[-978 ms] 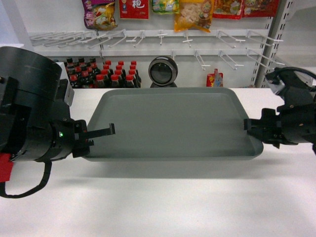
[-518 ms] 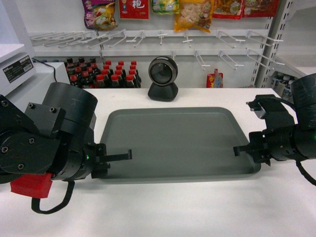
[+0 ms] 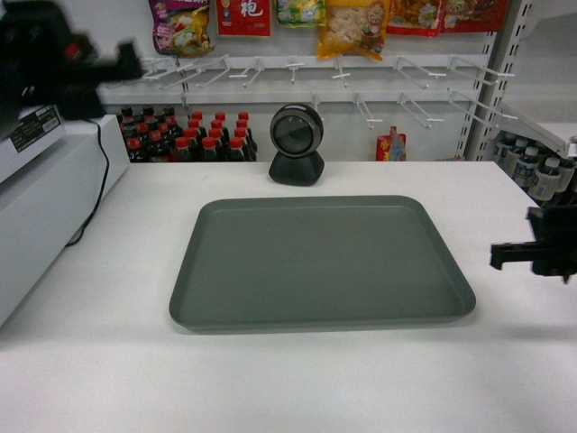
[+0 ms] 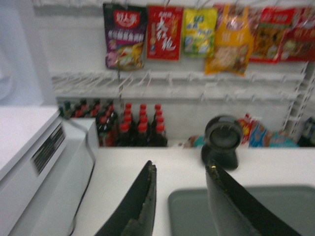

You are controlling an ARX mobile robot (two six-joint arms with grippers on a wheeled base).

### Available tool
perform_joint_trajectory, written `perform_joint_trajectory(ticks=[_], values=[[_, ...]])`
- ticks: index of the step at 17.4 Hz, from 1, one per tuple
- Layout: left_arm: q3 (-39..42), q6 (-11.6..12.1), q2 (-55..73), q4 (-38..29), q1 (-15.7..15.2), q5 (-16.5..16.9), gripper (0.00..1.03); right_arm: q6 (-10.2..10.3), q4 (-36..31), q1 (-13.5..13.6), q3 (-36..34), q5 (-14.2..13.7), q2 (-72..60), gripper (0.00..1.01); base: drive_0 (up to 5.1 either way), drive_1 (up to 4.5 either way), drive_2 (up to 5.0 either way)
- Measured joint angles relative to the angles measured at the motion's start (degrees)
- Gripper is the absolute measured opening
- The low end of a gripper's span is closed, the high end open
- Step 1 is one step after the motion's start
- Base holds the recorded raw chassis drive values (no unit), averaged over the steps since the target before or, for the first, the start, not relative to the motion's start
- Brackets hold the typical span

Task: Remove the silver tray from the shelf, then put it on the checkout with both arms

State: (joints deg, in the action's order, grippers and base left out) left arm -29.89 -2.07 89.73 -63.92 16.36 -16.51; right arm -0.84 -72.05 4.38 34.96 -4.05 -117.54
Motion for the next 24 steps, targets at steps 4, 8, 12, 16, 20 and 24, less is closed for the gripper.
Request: perform_joint_trajectory(ticks=[4, 8, 12, 16, 20, 24], values=[[14.08, 1.07, -6.12, -2.36, -5.05, 4.98, 0.01, 0.24, -1.84, -1.09, -12.87, 0.9, 15.52, 0.02, 0.0, 0.0, 0.0], [21.66, 1.07, -18.18, 2.64, -9.09, 8.74, 0.01, 0.37, -1.79, -4.74, -22.88, 3.91, 29.09, 0.02, 0.0, 0.0, 0.0], [26.16, 1.07, -31.34, 10.62, -11.72, 11.58, 0.01, 0.39, 3.93, -4.7, -29.29, 3.93, 42.47, 0.02, 0.0, 0.0, 0.0], [28.15, 1.09, -43.08, 19.63, -16.5, 16.35, 0.01, 0.39, 19.12, -4.7, -31.28, 3.96, 60.61, 0.02, 0.0, 0.0, 0.0], [29.27, 1.09, -54.38, 29.62, -16.33, 16.5, 0.01, 0.39, 29.64, -4.7, -33.86, 3.96, 73.05, 0.02, 0.0, 0.0, 0.0], [29.27, 1.09, -63.14, 37.68, -16.33, 16.5, 0.01, 0.39, 38.6, -4.7, -34.23, 3.93, 83.27, 0.02, 0.0, 0.0, 0.0]])
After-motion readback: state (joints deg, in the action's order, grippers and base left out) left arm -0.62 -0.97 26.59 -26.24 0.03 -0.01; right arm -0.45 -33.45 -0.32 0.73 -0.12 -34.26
